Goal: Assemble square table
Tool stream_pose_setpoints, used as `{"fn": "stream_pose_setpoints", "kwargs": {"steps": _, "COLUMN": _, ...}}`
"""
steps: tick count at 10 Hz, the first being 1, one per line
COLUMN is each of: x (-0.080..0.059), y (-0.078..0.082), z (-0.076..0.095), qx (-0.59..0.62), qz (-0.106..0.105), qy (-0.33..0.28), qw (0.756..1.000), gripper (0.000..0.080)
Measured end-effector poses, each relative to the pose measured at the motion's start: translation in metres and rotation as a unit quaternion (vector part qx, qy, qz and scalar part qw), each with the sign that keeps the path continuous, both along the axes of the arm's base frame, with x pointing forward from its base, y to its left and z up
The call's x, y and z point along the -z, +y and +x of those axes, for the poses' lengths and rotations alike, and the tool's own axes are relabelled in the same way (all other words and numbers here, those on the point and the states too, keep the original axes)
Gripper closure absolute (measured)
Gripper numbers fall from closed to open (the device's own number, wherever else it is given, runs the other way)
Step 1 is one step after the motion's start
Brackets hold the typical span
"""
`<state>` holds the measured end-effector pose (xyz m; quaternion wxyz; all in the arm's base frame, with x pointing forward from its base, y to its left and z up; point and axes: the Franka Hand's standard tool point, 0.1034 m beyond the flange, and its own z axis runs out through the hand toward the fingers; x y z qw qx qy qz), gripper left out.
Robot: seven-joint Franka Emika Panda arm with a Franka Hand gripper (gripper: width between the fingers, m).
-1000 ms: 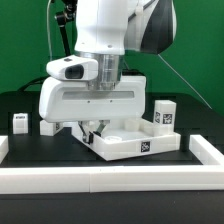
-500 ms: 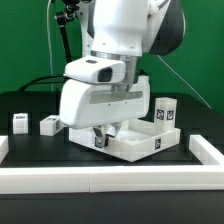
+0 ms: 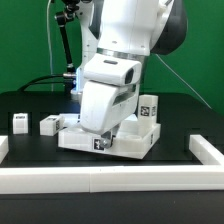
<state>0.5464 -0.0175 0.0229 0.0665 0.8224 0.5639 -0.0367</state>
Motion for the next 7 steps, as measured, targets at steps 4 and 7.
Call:
{"fn": "stream_pose_setpoints", "kwargs": {"steps": 4, "x": -0.001, "y": 0.040, "z": 0.036, "qx": -0.188, "qz": -0.022, "qy": 0.023, "qw": 0.982, "gripper": 0.0736}}
{"fn": "stream_pose_setpoints", "kwargs": {"steps": 7, "x": 0.000, "y": 0.037, "z": 0.039, "qx": -0.262, "qz": -0.033, "qy": 0.035, "qw": 0.964, "gripper": 0.0736}}
